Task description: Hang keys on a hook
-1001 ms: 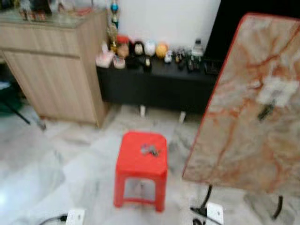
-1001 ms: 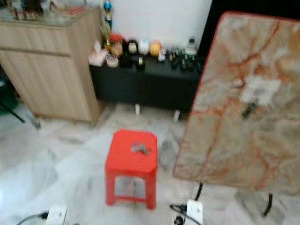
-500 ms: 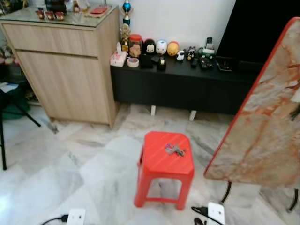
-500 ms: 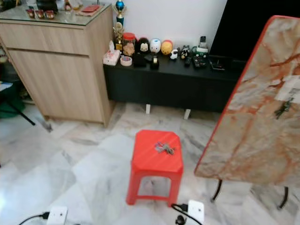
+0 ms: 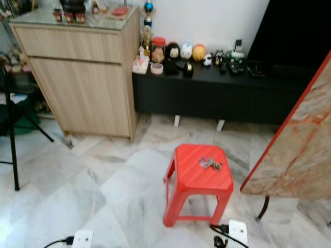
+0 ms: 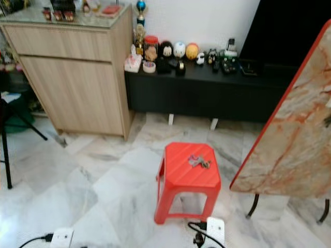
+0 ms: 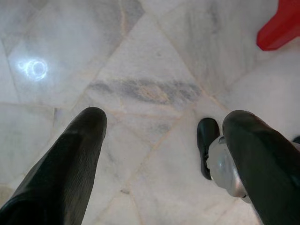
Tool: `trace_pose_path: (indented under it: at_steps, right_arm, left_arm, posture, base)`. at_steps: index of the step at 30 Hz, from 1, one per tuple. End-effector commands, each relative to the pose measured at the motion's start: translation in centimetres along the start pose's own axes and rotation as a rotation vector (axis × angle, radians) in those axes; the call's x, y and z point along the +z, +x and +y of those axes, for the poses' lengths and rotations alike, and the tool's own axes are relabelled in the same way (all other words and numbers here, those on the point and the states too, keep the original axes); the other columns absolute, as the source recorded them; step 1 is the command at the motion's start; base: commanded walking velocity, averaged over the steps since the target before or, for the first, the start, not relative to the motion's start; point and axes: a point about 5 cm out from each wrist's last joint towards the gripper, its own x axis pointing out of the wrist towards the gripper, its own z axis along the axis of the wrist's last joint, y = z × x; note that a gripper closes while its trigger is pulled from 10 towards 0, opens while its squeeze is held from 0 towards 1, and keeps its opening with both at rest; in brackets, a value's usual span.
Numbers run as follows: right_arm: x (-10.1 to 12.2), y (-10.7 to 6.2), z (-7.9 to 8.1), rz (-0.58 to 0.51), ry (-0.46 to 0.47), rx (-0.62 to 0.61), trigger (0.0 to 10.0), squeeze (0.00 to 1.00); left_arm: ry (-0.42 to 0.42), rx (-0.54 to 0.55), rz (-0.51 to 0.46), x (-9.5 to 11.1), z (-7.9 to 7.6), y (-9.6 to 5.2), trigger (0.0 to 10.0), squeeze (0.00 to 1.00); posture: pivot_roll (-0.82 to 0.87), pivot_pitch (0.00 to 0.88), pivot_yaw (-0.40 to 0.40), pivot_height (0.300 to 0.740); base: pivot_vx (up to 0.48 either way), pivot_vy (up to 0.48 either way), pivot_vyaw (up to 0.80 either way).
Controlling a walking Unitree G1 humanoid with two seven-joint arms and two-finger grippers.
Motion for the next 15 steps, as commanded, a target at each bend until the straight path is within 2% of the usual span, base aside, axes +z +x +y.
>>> trace_pose_path:
  at_steps: [1,4,15]
  right_arm:
    - [0.03,-0.02,-0.43,-0.003,-0.001,-0.016,10.0,0.00]
    - [0.00,-0.03,-0.35,-0.004,-0.004,-0.014,10.0,0.00]
    - [0.34,0.04,-0.15,-0.013,-0.015,-0.009,10.0,0.00]
  left_arm:
    - [-0.001,-0.021,0.013,-0.19,-0.46,-0.01,10.0,0.00]
    - [-0.004,-0.032,0.016,-0.30,-0.57,-0.05,10.0,0.00]
    - [-0.018,-0.044,0.013,-0.16,-0.90,0.00,10.0,0.00]
  posture:
    - [0.07,0.000,-0.060,0.740]
    - [0.07,0.000,-0.061,0.740]
    - [0.07,0.013,-0.066,0.740]
  base:
    - [0.000,0.000,0.00]
    - [0.000,0.000,0.00]
    - [0.265,0.000,0.00]
